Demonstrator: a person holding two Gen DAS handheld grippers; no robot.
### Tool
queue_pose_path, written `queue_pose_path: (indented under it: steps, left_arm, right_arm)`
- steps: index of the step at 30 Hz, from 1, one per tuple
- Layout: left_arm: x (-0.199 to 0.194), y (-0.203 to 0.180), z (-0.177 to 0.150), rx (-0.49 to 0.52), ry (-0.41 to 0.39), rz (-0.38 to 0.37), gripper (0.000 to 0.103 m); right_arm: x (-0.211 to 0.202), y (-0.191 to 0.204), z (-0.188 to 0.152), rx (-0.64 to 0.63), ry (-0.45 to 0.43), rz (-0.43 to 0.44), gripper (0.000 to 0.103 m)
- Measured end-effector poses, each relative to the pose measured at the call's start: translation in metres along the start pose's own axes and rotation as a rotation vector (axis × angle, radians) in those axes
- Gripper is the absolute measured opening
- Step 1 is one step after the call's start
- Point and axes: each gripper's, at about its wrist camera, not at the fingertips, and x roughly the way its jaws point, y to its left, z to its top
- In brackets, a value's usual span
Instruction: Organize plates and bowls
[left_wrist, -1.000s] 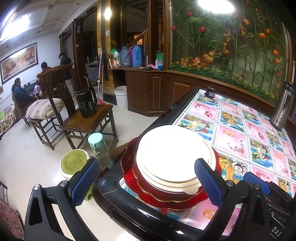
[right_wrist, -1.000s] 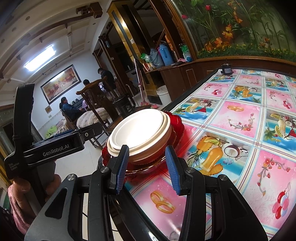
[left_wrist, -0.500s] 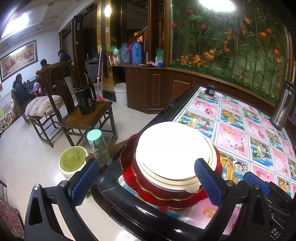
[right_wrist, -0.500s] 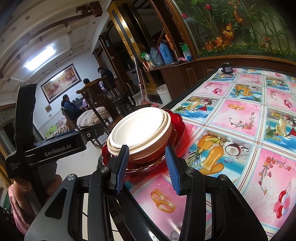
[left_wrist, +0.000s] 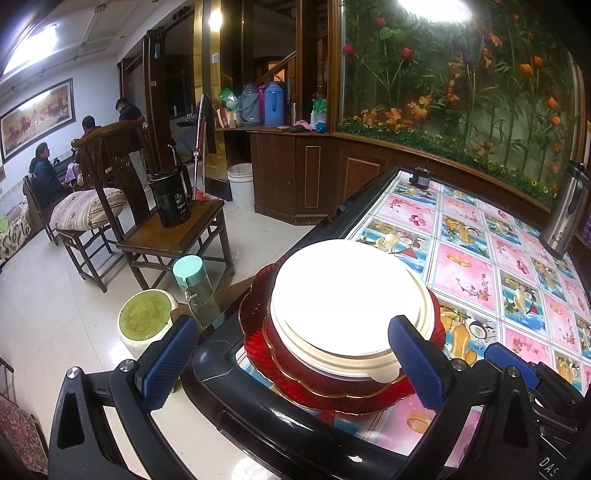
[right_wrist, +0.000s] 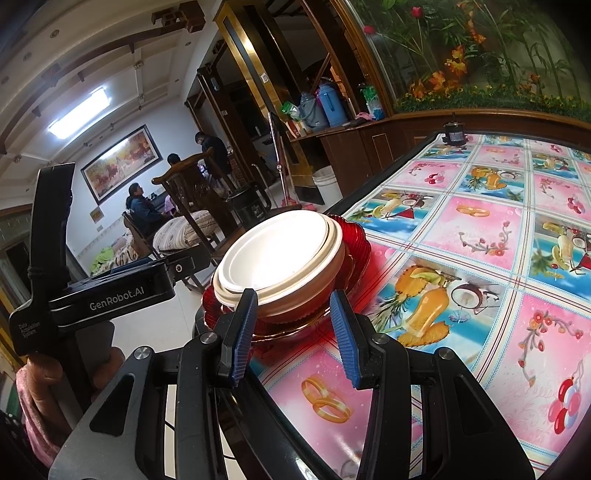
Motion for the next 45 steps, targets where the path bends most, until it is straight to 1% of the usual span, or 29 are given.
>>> queue_pose_path:
  steps: [18, 45]
  left_arm:
    - [0.0037, 0.0006, -0.0017, 0.005, 0.008, -0.001, 0.103]
    - [0.007, 0.0005, -0.0013, 0.008, 0.012, -0.001, 0.103]
  right_arm:
    - [0.0041, -0.0009, -0.0045, -0.006, 0.011, 0.006, 0.041]
    - [0.0066, 0.0025, -0.0009, -0.016, 0.028, 0.012, 0.041]
